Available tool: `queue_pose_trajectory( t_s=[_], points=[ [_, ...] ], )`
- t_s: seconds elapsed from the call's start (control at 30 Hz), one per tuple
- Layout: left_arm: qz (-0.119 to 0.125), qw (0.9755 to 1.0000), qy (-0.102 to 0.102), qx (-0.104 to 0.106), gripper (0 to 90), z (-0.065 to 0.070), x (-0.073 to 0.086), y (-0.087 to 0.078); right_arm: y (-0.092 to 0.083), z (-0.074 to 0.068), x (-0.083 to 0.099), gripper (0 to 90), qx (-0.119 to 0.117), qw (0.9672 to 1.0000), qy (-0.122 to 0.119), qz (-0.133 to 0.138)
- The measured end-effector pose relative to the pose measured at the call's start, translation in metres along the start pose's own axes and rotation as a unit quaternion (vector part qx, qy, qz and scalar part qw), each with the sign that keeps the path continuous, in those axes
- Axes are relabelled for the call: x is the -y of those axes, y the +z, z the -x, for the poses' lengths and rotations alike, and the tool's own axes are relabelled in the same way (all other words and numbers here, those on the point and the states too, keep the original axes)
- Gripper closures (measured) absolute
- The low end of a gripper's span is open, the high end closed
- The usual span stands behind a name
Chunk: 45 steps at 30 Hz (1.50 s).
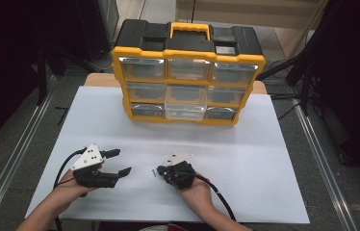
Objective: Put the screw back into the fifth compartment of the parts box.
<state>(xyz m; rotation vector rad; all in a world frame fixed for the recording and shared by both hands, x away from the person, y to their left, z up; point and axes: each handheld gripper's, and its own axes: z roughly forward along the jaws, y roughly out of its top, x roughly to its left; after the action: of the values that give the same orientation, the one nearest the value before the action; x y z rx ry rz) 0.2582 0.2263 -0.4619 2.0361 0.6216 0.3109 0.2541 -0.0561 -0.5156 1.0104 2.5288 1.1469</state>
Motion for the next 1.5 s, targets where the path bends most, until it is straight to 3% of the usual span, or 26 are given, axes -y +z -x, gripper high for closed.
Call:
queue_pose_trajectory(
  t_s=[0.33, 0.7, 1.5],
  points=[
    [0.0, 1.0, 0.0, 0.0, 25.7, 0.0, 0.0, 0.0, -0.002, 0.001, -0.003, 88.2, -0.006, 1.0, 0.006, 0.002],
    [0.001, 1.0, 0.0, 0.0, 25.7, 0.0, 0.0, 0.0, -0.013, 0.009, -0.011, 88.2, -0.005, 0.9996, 0.017, 0.022],
    [-0.002, 1.0, 0.001, 0.0, 25.7, 0.001, 0.001, 0.002, -0.051, 0.028, -0.03, 88.2, 0.008, 0.9946, 0.039, 0.096]
  ],
)
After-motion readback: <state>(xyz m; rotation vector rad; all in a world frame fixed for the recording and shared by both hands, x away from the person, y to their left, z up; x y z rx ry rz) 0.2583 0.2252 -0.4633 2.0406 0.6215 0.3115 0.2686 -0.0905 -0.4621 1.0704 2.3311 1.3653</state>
